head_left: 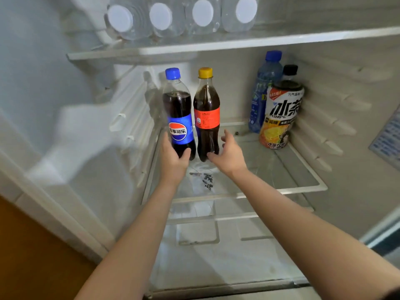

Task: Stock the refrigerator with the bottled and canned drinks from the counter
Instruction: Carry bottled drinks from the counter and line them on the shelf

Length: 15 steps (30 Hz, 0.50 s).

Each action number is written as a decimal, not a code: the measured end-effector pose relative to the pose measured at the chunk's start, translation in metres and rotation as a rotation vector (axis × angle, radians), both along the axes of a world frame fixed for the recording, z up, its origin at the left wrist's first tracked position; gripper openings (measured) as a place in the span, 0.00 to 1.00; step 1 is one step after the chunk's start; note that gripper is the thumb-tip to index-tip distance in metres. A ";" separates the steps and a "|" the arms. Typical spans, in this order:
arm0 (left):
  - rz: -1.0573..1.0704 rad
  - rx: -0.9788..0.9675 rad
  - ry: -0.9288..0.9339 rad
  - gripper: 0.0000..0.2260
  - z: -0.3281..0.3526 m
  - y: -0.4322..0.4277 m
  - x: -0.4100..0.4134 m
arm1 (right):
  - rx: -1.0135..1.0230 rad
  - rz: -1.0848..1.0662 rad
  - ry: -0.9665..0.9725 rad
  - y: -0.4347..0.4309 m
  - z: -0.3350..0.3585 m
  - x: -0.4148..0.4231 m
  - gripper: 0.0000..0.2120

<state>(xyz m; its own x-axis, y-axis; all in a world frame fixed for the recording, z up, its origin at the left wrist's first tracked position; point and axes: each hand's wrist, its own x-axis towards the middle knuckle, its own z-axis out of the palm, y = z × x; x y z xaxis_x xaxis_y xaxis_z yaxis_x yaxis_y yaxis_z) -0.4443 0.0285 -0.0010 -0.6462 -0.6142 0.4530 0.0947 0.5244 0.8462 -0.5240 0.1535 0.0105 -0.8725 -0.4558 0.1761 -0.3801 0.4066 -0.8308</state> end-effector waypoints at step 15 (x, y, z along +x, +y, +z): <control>-0.375 -0.320 0.148 0.11 -0.067 0.152 0.089 | -0.133 -0.378 0.002 0.239 -0.058 0.163 0.15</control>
<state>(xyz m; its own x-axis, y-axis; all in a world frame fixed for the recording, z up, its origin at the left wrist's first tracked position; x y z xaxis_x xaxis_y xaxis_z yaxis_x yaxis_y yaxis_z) -0.3555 0.1810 -0.0676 -0.7100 -0.1676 0.6840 0.4331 0.6620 0.6117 -0.3609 0.3924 -0.0472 -0.9740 -0.0760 0.2136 -0.2258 0.4073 -0.8850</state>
